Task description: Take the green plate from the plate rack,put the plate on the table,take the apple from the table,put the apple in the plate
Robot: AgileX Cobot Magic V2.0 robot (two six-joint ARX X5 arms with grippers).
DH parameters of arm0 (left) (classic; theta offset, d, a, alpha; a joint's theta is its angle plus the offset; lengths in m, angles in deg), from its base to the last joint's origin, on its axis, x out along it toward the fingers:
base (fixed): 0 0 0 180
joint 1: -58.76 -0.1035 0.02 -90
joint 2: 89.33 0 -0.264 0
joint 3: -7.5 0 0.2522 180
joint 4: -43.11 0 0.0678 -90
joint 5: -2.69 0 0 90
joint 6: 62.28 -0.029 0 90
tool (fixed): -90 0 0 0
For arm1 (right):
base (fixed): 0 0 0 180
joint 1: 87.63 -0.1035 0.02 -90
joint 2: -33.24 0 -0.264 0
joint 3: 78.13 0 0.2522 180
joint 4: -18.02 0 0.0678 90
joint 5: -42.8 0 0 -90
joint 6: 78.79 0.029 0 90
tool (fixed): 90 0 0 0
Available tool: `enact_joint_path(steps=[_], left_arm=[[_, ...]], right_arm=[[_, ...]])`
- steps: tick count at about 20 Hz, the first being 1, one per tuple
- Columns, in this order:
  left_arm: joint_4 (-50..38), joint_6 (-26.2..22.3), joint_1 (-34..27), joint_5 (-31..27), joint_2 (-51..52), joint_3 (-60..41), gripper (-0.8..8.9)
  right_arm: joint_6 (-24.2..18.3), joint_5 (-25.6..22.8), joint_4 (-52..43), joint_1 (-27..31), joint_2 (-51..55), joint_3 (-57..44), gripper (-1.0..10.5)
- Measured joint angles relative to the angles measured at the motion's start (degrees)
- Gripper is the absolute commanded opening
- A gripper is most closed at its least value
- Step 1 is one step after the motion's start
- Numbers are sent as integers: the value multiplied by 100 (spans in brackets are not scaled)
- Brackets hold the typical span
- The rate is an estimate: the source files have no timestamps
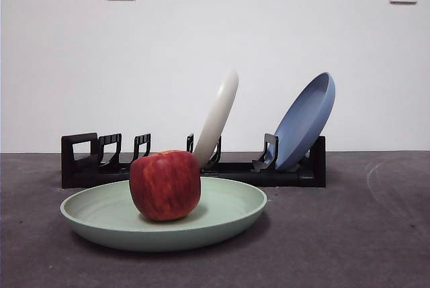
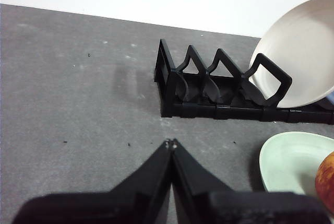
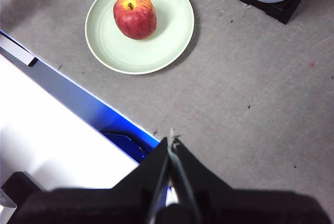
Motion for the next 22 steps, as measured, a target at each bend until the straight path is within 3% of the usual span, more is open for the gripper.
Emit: enact_joint_path(steps=[22], left_arm=[[0,-7,0,0,-52,0,-4]], right_arm=[[-52,-76,0,50,15,0,0]])
